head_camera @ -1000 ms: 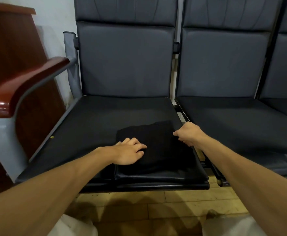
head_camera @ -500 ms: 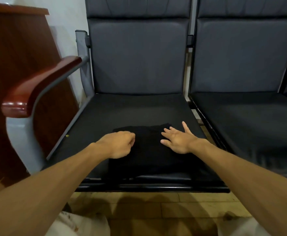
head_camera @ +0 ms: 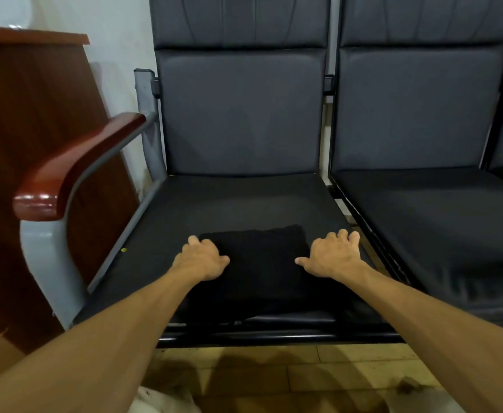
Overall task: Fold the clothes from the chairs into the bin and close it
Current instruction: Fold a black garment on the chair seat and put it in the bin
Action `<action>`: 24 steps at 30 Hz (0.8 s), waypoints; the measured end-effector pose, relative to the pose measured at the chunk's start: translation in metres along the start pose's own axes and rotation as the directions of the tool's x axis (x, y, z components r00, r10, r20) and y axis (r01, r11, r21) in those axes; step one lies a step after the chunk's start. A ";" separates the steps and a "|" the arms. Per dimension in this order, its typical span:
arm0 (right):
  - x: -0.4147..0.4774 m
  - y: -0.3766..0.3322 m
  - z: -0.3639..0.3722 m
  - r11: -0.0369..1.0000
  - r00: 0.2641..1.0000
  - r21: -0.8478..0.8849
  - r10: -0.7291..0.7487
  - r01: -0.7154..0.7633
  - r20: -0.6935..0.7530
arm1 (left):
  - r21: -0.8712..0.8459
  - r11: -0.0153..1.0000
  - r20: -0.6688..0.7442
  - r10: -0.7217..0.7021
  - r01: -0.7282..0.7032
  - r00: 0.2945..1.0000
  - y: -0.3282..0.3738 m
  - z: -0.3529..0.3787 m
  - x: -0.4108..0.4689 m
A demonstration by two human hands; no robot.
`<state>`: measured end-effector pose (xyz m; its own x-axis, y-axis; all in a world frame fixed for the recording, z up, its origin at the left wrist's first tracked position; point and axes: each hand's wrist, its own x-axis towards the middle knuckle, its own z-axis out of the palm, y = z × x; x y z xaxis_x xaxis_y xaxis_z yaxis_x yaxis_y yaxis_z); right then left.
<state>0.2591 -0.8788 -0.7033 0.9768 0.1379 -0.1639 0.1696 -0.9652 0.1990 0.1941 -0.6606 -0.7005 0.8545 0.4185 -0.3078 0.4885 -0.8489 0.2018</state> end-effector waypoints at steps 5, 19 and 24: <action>0.002 -0.018 -0.004 0.991 0.997 0.123 -0.064 0.057 0.050 | -0.525 0.851 -0.062 -0.048 0.008 0.997 0.031 -0.002 -0.009; 0.002 0.007 -0.017 0.132 0.977 0.969 0.077 -0.209 0.200 | -0.916 0.381 0.136 -0.004 0.127 0.991 0.031 -0.016 -0.022; -0.032 0.017 -0.034 -0.162 0.932 0.928 0.087 -0.335 0.352 | -0.878 0.417 -0.205 0.119 -0.236 0.972 0.030 -0.029 -0.055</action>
<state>0.2356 -0.8924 -0.6618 0.8791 -0.0340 -0.4754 -0.4764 -0.0965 -0.8739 0.1669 -0.7000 -0.6500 0.9243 0.3721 -0.0843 0.1570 -0.1696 0.9729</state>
